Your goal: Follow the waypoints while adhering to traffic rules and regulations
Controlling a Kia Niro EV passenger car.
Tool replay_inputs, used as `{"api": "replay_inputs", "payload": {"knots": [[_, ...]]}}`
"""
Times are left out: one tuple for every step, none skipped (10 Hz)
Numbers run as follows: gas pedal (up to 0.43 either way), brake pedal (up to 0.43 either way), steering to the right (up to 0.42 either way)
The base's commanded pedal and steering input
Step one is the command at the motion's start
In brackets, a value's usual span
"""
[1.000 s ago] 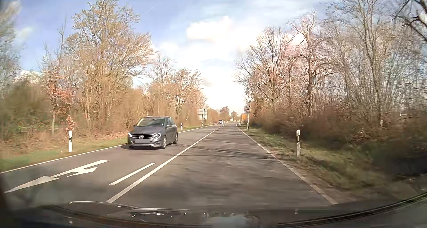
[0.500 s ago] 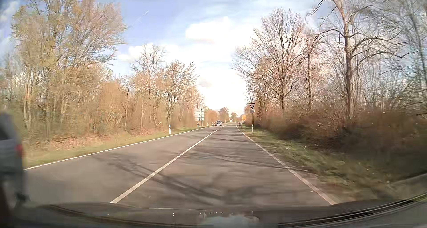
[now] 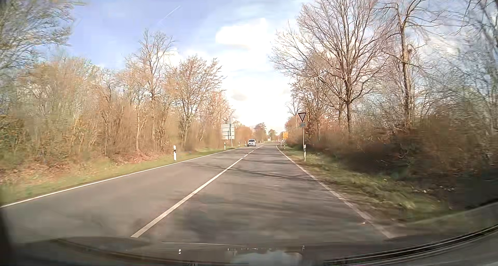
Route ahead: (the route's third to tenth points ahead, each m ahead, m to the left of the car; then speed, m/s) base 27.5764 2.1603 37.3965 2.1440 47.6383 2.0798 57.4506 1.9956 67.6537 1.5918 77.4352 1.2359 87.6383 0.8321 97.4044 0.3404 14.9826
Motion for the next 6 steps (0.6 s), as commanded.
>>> {"api": "replay_inputs", "payload": {"knots": [[0.177, 0.0, -0.001], [0.177, 0.0, -0.001], [0.177, 0.0, -0.001], [0.169, 0.0, -0.001], [0.169, 0.0, -0.001], [0.169, 0.0, -0.001]]}}
